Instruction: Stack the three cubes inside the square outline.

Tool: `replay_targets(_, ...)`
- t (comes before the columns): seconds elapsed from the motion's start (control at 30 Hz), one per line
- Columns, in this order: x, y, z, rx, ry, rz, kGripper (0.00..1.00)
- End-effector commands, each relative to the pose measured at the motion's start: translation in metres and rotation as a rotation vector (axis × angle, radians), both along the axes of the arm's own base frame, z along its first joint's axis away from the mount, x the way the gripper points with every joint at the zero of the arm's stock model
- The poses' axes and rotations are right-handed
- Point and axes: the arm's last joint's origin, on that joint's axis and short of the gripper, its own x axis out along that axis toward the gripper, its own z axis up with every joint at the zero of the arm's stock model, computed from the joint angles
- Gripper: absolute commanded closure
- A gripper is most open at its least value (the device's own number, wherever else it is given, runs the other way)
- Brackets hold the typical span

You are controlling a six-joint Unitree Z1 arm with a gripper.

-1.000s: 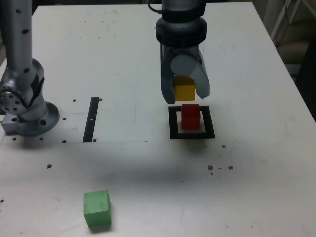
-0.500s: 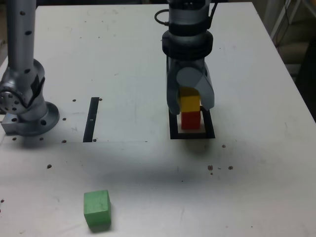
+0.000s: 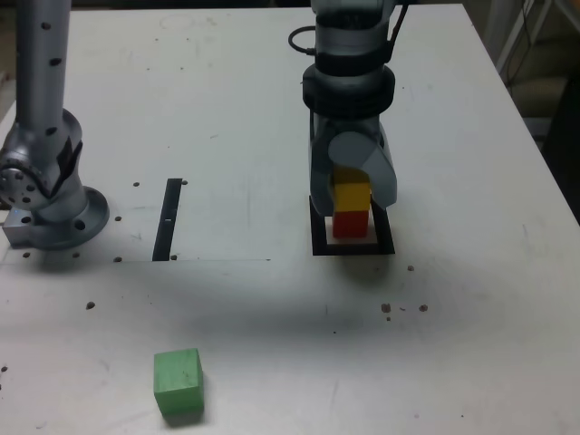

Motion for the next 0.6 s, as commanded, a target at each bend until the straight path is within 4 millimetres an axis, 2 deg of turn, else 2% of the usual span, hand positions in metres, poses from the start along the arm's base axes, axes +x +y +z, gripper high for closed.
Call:
replay_targets(0.0,0.0008,-0.0004,-0.0026,0.0,0.002,0.001,0.68)
replay_targets(0.1,0.0006,-0.0001,-0.0038,0.0,0.001,0.001,0.68)
replay_targets(0.13,0.0005,0.0,-0.0043,0.0,0.002,0.001,0.65)
replay_targets(0.2,0.0002,0.0003,-0.0053,0.001,0.003,0.0,0.5)
replay_targets(0.3,-0.0005,0.0008,-0.0072,0.0,0.007,-0.002,0.2)
replay_targets(0.37,-0.0011,0.0011,-0.0084,-0.002,0.011,-0.003,0.04)
replay_targets(0.43,-0.0015,0.0013,-0.0091,-0.004,0.014,-0.002,0.01)
replay_targets(0.57,-0.002,0.0013,-0.0094,-0.004,0.016,-0.002,0.01)
